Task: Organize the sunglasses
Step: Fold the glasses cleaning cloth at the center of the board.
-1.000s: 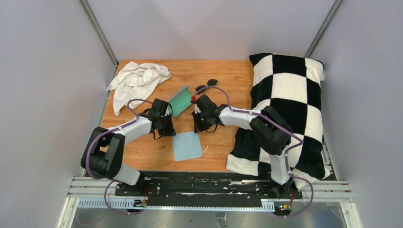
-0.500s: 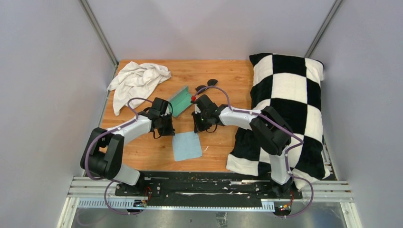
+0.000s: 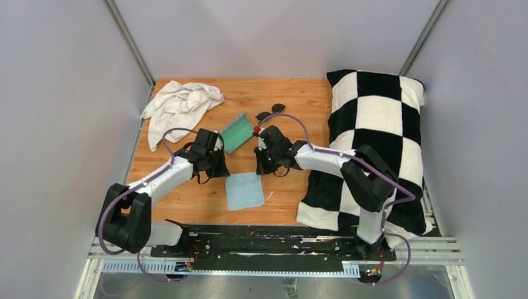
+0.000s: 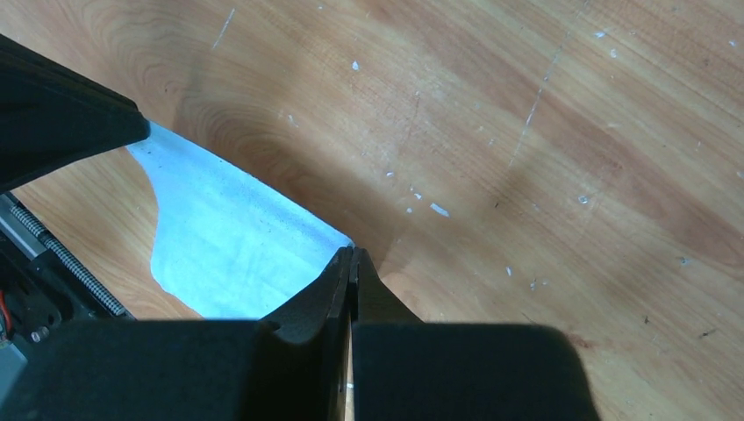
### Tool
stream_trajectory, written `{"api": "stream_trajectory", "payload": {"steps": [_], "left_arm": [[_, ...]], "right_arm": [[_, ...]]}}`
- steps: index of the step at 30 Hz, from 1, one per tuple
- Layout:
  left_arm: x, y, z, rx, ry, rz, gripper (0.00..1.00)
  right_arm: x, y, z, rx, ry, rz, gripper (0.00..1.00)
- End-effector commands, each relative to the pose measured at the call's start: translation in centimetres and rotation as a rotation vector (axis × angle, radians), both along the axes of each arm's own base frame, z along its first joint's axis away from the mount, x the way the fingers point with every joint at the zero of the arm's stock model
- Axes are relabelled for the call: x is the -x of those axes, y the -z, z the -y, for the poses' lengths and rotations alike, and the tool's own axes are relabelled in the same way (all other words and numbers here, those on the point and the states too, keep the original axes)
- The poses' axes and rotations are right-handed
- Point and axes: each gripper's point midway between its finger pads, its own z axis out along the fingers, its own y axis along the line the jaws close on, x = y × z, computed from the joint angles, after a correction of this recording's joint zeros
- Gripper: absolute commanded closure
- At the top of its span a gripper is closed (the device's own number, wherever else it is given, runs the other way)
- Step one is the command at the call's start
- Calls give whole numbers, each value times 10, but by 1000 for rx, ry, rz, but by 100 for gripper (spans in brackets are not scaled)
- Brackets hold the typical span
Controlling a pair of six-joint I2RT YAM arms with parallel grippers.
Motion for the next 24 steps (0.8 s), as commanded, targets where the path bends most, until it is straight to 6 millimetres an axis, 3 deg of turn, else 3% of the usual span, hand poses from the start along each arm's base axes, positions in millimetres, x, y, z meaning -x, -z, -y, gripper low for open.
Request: {"api": "stream_trajectory", "payload": {"steps": [1,15,24], "left_arm": [[17,-3,6,15,46,-27,100],[61,14,1,25,67,-102,100],[83,20,0,57,65,-123,100]], "right_arm": [[11,-6,3,16,-26,36,100],[59,-2,6,36,-61,22,100],[76,10,15,59,-67,4,100]]}}
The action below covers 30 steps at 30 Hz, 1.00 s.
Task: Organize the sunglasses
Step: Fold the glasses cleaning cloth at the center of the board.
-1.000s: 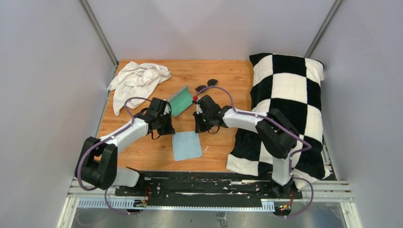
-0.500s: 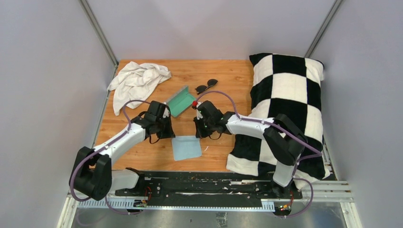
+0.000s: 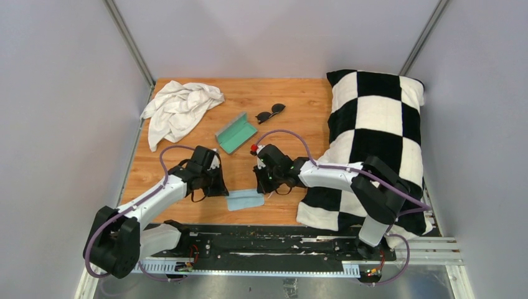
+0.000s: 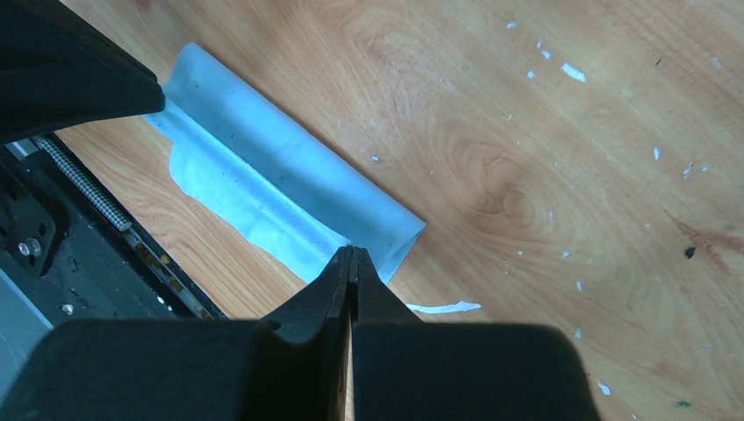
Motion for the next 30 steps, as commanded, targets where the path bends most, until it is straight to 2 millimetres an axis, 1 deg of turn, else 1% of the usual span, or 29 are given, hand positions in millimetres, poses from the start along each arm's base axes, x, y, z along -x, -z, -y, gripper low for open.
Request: {"api": "stream_trajectory", "payload": {"steps": [1,5,13,20,30], "left_arm": [[15,3,0,13,8,-35,100],[18,6,1,10,10,-45,100],[15,3,3,15,12,-32,100],[22,9,7,20,31,-50,100],[26,21,8,20,29,-76,100]], "right_arm": [[8,6,10,31,15,2,100],[8,8,12,36,20,5,100],[2,-3,11,25,40,41,100],[2,-5,11,24,32,46,100],[11,11,14,46,24,6,100]]}}
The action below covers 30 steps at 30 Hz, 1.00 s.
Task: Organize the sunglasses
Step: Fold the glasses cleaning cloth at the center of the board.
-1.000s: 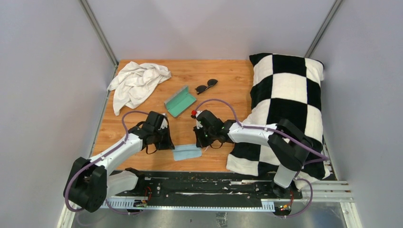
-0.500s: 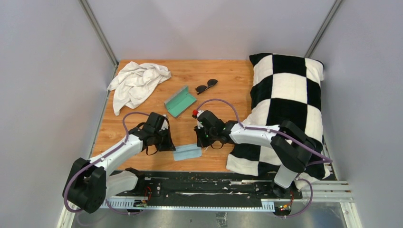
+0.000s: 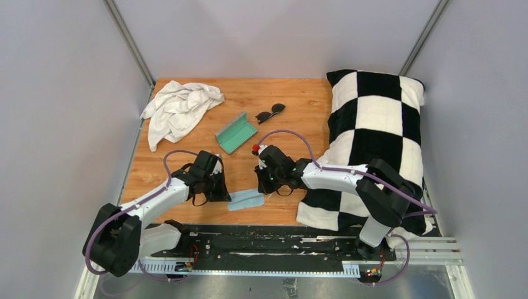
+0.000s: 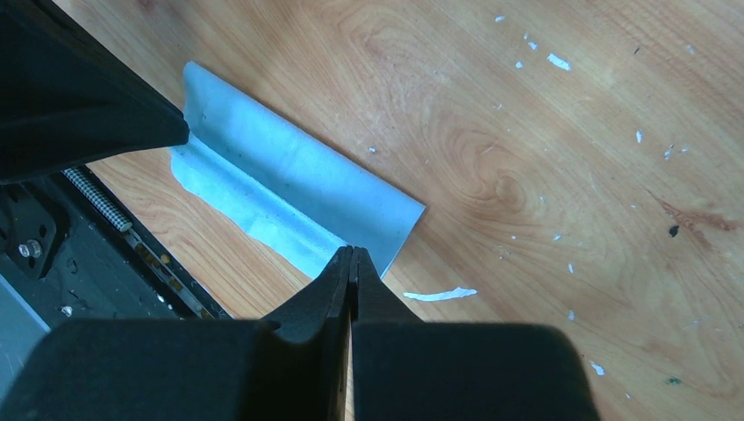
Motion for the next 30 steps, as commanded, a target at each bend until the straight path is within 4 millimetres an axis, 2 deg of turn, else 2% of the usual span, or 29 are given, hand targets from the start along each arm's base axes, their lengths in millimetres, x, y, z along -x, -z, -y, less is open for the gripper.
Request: {"api": "stream_trajectory", "payload": {"steps": [1,17,26,30], "left_arm": [[8,9,-1,-10,5,-29,100],[9,8,-1,-18,-2,-34,100],[4,-1,-2,-27,-7,-10,100],[7,4,-3,-33,-6,-25,100]], "right_arm": [[10,17,10,55,1,-24,100],[18,26,10,75,-39,-33,100],[20,26,14,89,-43,-23,100],[22,28,15,91,-51,-33,100]]}}
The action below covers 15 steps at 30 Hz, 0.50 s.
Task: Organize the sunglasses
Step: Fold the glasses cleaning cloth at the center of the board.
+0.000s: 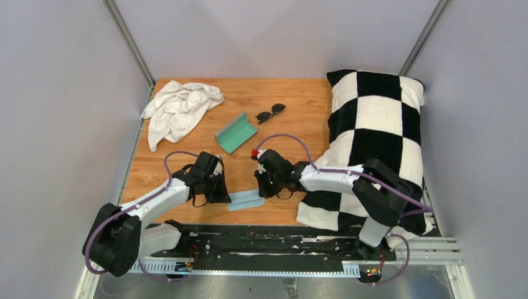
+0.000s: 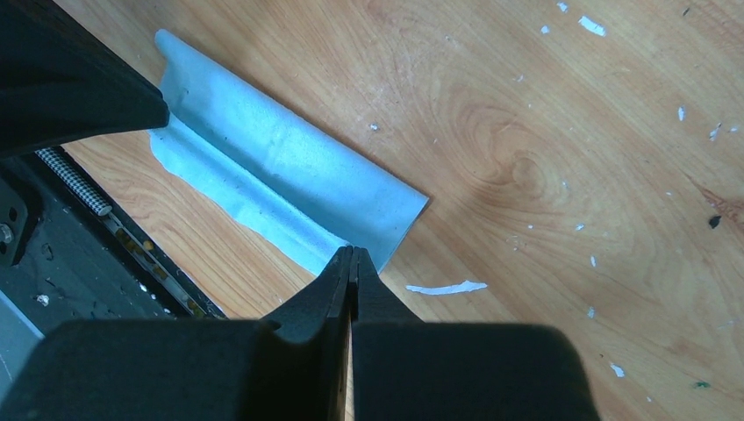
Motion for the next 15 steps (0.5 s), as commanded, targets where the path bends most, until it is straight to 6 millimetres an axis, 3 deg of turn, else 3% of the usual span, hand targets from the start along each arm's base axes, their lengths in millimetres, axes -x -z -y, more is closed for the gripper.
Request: {"api": "stream_trajectory", "payload": {"steps": [1,6,9,11,15], "left_arm": [[4,2,-4,-29,3,-14,100],[5,3,-3,-25,3,-16,100],[6,1,-3,-18,2,-15,77],[7,0,-3,-13,1,-14,62],[9,-10,-1,6,11,-5,55]], "right_arm": [[12,15,12,60,-26,-19,100],[13,18,11,62,-28,-25,100],[12,16,12,60,-26,-18,100],[11,13,12,60,-23,-10,94],[11,4,12,51,-33,0,76]]}}
